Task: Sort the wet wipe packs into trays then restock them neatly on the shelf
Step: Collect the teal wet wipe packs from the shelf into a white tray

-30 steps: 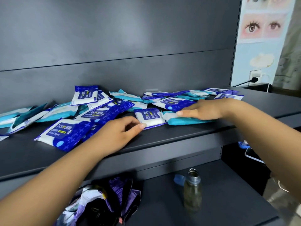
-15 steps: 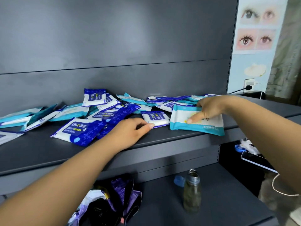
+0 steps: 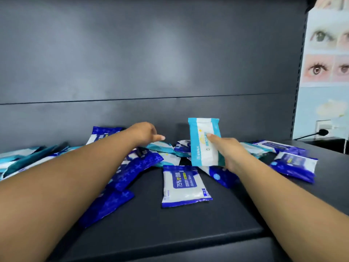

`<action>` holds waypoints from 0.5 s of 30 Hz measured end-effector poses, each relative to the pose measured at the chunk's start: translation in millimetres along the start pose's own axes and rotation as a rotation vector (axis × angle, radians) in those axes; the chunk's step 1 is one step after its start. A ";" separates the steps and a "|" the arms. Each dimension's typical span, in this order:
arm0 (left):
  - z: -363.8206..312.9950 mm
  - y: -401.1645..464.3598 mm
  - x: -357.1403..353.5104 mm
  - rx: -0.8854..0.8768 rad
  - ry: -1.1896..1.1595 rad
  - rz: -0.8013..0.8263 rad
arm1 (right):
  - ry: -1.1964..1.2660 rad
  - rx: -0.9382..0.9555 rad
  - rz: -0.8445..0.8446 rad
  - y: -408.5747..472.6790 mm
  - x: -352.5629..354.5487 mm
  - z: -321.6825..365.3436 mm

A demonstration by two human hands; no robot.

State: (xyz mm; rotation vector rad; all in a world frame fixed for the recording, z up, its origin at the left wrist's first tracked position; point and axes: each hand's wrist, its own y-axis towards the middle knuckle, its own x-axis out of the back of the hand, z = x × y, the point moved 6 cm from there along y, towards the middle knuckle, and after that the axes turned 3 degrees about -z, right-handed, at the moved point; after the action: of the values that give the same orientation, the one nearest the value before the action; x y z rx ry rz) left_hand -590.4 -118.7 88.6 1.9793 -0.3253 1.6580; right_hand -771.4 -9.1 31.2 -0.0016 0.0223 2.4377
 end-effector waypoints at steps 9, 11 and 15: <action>1.7 38.8 -36.7 0.165 0.188 0.328 | -0.034 -0.010 0.110 19.4 -2.4 -8.8; 2.3 40.1 -33.1 0.207 0.166 0.342 | -0.003 0.029 0.119 17.8 -2.5 -5.1; -4.3 40.6 -26.2 0.202 0.175 0.241 | 0.136 0.090 0.074 17.1 -0.3 1.3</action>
State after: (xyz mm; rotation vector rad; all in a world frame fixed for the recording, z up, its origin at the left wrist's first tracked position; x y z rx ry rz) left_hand -620.1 -154.1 73.7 1.9816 -0.3549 2.0742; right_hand -782.3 -22.3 32.7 -0.1282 0.1961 2.5045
